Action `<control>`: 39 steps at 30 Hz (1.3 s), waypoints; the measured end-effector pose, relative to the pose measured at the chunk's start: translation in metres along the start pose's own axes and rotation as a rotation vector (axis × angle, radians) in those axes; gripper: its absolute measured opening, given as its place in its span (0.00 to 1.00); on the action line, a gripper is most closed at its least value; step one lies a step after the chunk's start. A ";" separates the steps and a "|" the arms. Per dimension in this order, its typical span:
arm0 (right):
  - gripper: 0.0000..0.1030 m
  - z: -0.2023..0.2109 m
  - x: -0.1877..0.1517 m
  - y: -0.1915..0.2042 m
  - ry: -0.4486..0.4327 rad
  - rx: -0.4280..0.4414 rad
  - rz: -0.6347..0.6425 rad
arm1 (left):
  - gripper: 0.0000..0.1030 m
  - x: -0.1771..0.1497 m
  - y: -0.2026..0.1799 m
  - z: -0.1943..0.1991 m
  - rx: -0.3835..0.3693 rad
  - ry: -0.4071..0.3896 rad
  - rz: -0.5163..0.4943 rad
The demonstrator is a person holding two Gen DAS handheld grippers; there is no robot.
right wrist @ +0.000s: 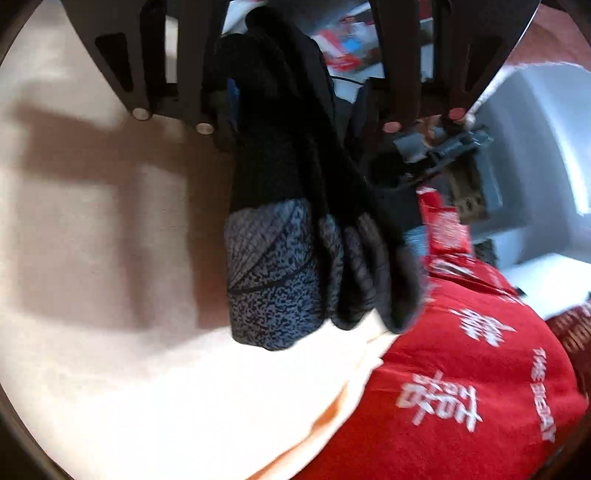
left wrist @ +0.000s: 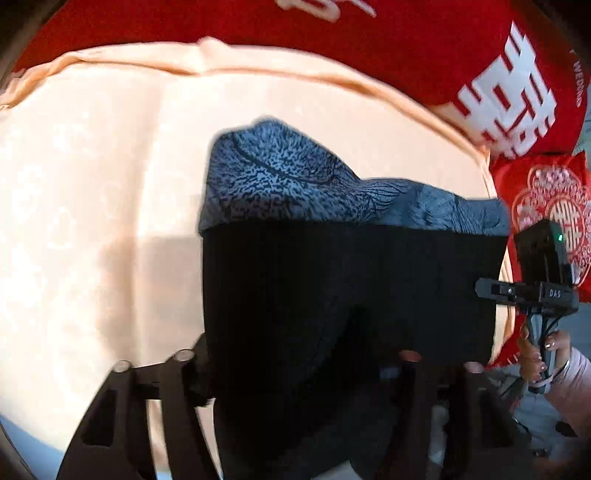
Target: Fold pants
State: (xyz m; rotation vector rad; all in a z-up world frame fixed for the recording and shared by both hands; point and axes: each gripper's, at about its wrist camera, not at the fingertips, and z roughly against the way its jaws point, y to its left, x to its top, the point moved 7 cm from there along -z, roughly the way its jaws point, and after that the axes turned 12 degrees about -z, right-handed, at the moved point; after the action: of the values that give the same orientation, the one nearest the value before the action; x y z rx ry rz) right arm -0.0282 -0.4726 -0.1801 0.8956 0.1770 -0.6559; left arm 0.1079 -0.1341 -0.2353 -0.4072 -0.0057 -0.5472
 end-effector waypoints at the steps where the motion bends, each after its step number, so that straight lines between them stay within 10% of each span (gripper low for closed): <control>1: 0.55 0.000 0.002 -0.004 -0.022 0.002 -0.004 | 0.86 -0.001 0.005 0.000 0.023 -0.005 0.007; 15: 0.80 0.036 -0.038 0.006 -0.249 -0.455 0.007 | 0.91 -0.045 -0.001 0.055 0.314 -0.015 -0.048; 22: 1.00 0.044 -0.092 0.021 -0.320 -0.490 -0.042 | 1.00 -0.074 -0.035 0.076 0.338 0.009 -0.064; 39: 1.00 0.045 -0.172 0.092 -0.409 -0.711 0.103 | 1.00 -0.101 -0.081 0.133 0.465 -0.004 -0.092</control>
State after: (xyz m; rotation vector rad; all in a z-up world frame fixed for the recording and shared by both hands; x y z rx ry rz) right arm -0.1150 -0.3884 -0.0205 0.0797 -0.0103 -0.6048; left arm -0.0061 -0.0955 -0.0941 0.0456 -0.1534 -0.6154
